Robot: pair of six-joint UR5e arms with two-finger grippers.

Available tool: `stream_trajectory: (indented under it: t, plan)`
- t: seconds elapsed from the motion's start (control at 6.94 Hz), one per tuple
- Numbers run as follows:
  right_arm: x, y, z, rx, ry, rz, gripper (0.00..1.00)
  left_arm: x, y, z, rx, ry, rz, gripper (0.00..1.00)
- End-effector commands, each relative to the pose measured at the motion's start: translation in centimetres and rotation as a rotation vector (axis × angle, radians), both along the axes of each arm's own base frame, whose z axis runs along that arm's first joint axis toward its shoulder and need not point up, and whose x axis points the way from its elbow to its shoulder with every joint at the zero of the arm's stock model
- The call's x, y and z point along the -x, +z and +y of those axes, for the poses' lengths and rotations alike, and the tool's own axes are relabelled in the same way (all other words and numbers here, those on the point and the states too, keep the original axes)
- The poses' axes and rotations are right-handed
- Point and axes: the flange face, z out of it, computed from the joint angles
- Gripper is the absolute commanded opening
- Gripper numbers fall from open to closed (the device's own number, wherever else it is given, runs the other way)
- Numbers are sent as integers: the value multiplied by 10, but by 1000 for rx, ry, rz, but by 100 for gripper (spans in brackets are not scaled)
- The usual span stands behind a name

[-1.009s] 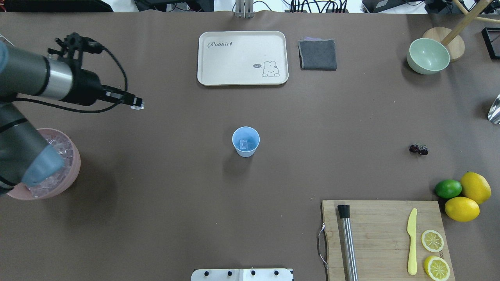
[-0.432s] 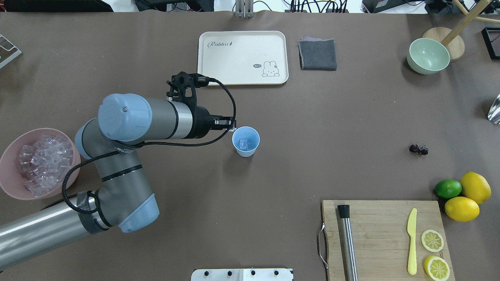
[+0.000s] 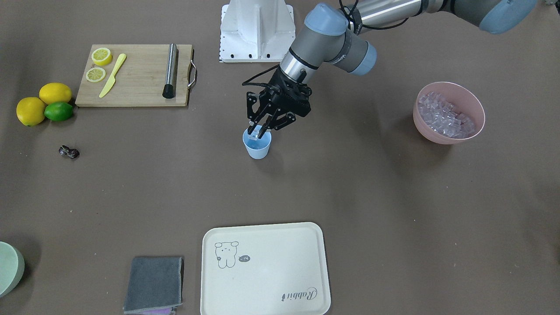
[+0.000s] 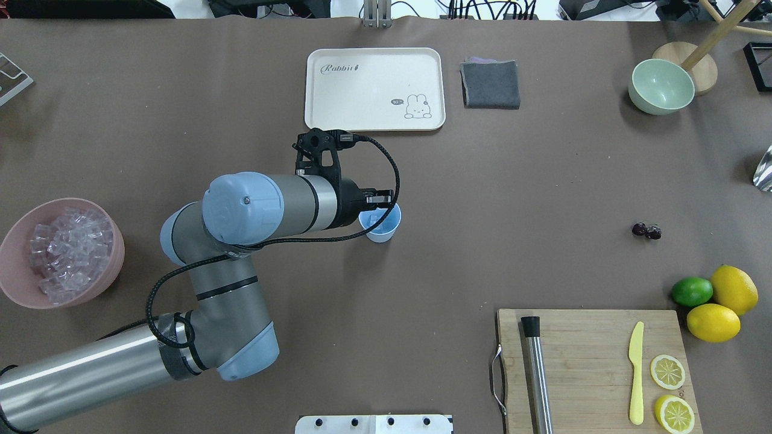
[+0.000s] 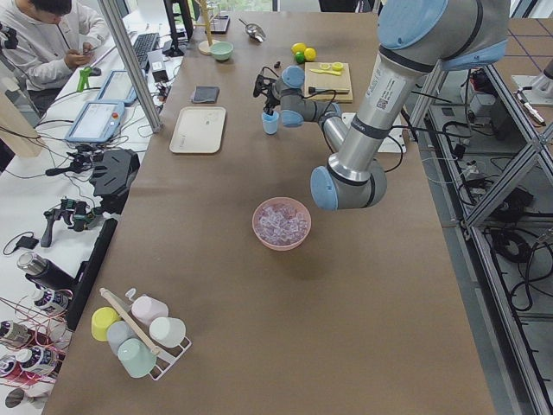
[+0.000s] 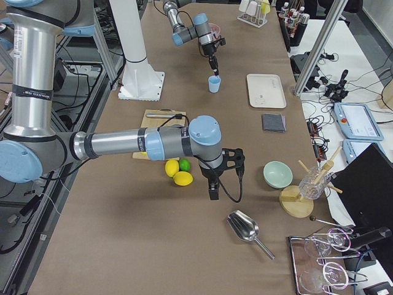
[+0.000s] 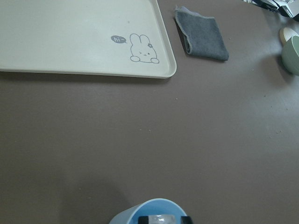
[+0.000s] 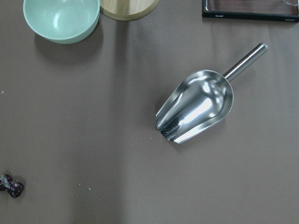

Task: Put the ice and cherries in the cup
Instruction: 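Carry the second ice cube with the left gripper over the blue cup, then release the ice cube into the cup and withdraw the left arm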

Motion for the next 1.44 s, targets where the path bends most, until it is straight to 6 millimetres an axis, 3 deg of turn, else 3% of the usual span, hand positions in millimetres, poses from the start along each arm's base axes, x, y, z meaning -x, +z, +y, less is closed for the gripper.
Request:
stream_trajectory:
  t: [0.0, 0.14, 0.29, 0.43, 0.58, 0.72, 0.86, 1.15, 1.3]
  plan:
    - [0, 1, 0, 3, 0, 0, 100, -5, 0, 5, -3, 0, -2, 12]
    - [1, 1, 0, 3, -2, 0, 100, -3, 3, 5, -5, 3, -6, 55]
    - [1, 1, 0, 3, -2, 0, 100, -2, 9, 4, -3, 3, -13, 86]
    - [1, 1, 0, 3, -2, 0, 100, 2, 9, 5, -3, 3, -9, 97]
    - [1, 1, 0, 2, -2, 0, 100, 16, 16, 10, -5, 3, -8, 97]
    - [1, -2, 0, -4, -2, -1, 100, 43, 45, 22, -17, 18, -51, 97]
    - [1, -2, 0, -3, -1, 0, 100, 93, 59, 29, -43, 59, -102, 97]
    - [1, -2, 0, -6, -2, 0, 100, 185, 99, 5, -95, 104, -293, 98]
    - [1, -2, 0, -4, -1, 2, 100, 244, 111, -35, -99, 148, -370, 98]
